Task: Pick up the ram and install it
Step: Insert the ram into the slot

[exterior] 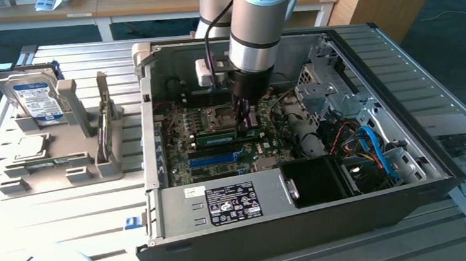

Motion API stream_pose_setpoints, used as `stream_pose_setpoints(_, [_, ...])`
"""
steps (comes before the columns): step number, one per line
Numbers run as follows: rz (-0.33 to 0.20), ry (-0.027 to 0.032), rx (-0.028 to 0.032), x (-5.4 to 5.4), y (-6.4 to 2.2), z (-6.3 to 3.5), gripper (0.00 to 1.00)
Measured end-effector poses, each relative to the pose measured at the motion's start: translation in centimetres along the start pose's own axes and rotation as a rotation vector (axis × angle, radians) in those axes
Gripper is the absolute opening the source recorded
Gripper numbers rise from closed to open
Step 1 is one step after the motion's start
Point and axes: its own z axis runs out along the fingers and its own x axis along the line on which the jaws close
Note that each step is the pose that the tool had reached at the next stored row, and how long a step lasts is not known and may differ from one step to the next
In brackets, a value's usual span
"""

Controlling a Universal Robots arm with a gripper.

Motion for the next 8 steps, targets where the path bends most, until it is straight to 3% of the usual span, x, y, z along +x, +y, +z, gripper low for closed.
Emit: stream_pose_setpoints(8, [0.0,0.0002,-0.0001,0.0,-0.01,0.18,0.12])
